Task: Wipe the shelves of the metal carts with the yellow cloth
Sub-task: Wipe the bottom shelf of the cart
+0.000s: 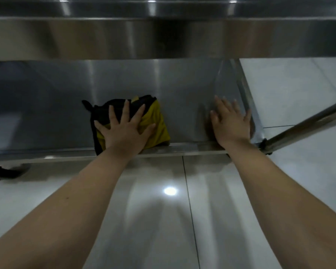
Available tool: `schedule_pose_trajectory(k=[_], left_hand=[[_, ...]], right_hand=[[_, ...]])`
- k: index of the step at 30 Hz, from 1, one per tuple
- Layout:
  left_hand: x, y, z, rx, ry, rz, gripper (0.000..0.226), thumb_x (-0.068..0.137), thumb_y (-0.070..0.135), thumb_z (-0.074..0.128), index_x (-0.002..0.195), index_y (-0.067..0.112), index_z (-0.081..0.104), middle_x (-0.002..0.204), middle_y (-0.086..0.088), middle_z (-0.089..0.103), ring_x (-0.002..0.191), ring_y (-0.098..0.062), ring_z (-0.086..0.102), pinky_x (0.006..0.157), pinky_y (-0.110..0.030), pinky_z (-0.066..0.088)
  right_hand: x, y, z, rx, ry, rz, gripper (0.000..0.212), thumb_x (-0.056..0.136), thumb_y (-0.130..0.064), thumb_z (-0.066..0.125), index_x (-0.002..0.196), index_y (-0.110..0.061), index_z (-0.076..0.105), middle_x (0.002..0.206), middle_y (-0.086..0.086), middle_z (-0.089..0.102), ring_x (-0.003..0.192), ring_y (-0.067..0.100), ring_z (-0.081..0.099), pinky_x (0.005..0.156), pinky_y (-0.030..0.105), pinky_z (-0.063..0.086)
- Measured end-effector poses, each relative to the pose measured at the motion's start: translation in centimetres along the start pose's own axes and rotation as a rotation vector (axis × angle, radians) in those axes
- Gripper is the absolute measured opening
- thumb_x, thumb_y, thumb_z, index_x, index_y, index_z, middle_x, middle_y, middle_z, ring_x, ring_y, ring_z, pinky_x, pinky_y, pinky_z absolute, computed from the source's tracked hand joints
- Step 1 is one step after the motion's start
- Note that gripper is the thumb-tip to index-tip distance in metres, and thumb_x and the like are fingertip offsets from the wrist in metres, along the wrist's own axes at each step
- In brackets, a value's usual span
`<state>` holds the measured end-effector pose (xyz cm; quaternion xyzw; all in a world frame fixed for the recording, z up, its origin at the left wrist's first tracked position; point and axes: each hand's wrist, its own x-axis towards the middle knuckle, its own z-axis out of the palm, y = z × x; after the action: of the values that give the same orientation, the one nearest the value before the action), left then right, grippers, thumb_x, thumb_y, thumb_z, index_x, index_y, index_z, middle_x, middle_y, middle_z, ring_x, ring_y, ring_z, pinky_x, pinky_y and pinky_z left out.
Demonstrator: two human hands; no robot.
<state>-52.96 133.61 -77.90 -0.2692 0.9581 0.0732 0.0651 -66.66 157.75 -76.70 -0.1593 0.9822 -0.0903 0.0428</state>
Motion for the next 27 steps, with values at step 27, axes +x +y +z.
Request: schedule_pose_trajectory(k=[27], left_hand=[[-1.5,9.3,1.2,-0.016,0.030,0.281,0.071,0.082,0.084,0.024,0.147,0.060,0.009,0.165,0.014,0.004,0.151,-0.027,-0.002,0.111,-0.070,0.001]], right_hand=[[-1.0,4.6,0.0,0.176,-0.022,0.138,0.078,0.088,-0.070,0.003,0.157,-0.034,0.002,0.165,0.010,0.000,0.150,0.036,-0.009,0.118,0.045,-0.015]])
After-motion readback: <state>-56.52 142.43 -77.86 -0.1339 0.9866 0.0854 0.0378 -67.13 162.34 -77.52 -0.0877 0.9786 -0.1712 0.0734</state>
